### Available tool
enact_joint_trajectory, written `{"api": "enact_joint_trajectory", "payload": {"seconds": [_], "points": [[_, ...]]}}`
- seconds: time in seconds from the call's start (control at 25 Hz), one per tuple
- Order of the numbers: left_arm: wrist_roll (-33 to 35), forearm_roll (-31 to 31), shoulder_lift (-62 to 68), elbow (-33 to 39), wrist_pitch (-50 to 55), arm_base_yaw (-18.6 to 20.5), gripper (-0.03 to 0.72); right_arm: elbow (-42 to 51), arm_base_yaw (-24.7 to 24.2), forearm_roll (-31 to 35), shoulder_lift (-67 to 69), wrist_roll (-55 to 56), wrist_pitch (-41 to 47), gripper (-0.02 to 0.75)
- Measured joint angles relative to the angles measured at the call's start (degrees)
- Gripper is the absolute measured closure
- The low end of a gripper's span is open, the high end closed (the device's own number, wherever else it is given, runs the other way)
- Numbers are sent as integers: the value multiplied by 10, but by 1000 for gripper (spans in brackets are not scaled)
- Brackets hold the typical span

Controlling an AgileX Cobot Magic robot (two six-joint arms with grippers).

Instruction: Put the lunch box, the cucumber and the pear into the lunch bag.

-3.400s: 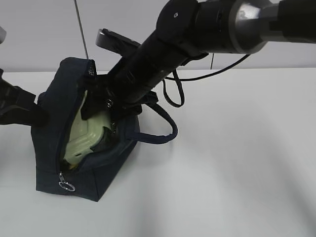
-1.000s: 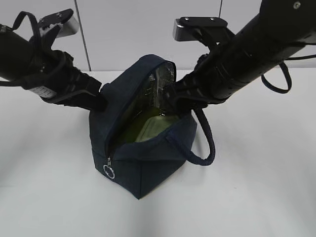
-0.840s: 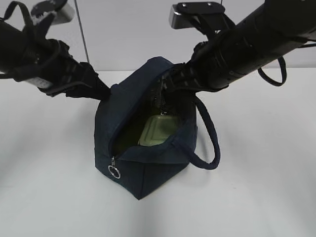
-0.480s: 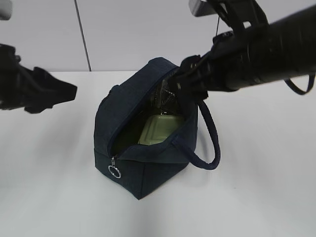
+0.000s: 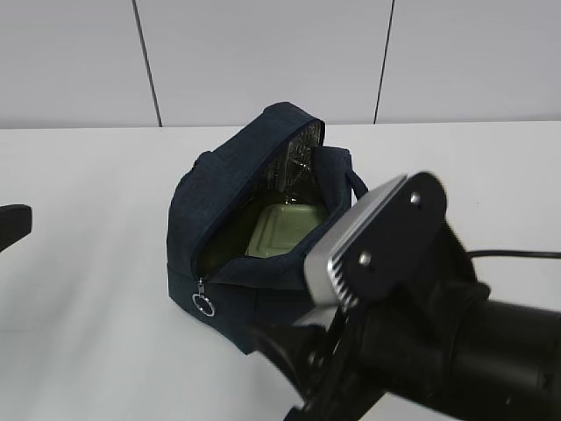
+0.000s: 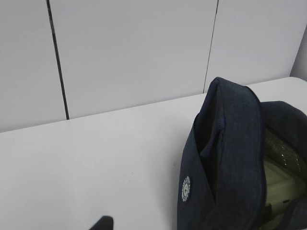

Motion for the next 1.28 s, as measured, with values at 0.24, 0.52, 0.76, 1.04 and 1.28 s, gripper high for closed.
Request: {"api": "enact_joint_trajectory", "payload": {"seconds": [0.24, 0.52, 0.76, 1.04, 1.28], "points": [[0, 0, -39, 15, 22, 0, 328, 5, 33, 1, 123, 12, -100, 237], [0, 3, -39, 17, 61, 0, 333, -41, 33, -50, 278, 85, -180, 237], [2, 4, -39, 17, 70, 0, 345, -101, 33, -36, 355, 92, -210, 239], [2, 4, -39, 17, 71, 0, 346, -125, 33, 34, 370, 59, -244, 286], [2, 2, -39, 18, 72, 0, 346, -134, 33, 37, 406, 55, -259, 342]]}}
